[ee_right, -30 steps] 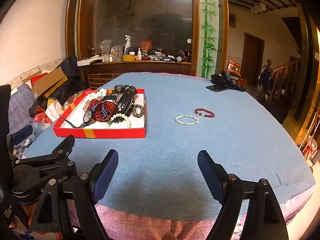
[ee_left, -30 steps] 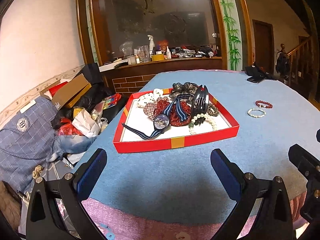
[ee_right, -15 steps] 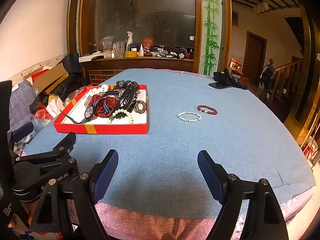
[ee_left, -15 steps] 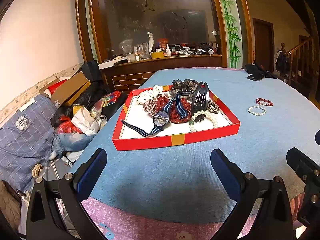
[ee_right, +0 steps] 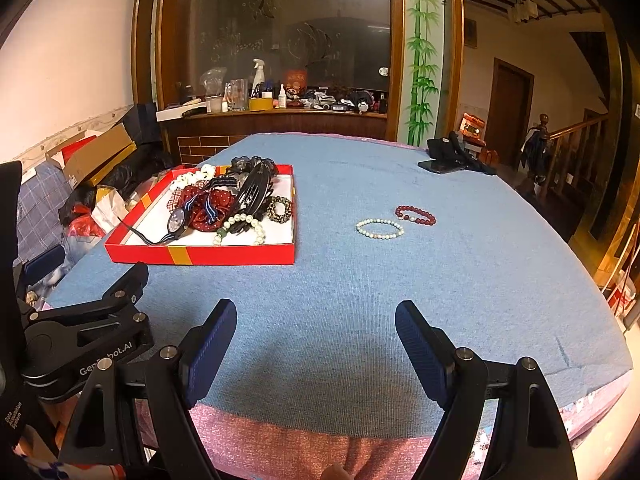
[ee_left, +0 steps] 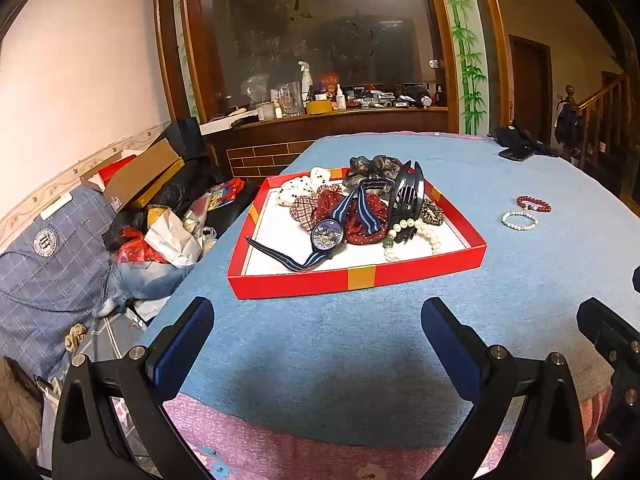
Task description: Organize jewelry
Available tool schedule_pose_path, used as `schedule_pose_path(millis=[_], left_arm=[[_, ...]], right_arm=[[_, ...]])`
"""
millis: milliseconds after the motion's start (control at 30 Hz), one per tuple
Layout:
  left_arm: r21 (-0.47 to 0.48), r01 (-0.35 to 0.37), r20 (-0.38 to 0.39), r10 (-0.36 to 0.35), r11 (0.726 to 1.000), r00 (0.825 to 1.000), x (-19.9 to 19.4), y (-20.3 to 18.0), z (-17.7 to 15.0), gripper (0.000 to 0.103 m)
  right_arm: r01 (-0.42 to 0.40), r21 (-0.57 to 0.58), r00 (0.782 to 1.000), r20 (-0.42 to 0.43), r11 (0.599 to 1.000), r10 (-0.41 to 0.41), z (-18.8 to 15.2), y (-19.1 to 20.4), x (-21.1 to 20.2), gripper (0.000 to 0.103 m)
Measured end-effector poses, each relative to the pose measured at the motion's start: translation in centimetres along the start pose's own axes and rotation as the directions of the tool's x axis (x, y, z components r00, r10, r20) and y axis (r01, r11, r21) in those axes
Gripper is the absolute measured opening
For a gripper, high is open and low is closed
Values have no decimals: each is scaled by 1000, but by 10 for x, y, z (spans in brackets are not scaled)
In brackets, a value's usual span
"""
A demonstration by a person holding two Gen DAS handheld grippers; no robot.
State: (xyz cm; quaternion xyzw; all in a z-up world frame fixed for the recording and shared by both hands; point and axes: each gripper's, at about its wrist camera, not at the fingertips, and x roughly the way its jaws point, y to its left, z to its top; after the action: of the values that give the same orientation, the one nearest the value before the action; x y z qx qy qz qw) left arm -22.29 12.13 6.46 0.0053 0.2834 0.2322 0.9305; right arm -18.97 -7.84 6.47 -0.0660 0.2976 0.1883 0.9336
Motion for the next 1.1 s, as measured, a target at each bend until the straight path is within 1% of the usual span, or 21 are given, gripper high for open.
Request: schedule_pose_path(millis=[1100], left_arm=[[-10, -10, -19, 10, 1000, 1000, 5, 6, -3, 103]], right_arm=[[-3, -1, 1000, -12, 1000, 3, -2, 0, 4, 86]])
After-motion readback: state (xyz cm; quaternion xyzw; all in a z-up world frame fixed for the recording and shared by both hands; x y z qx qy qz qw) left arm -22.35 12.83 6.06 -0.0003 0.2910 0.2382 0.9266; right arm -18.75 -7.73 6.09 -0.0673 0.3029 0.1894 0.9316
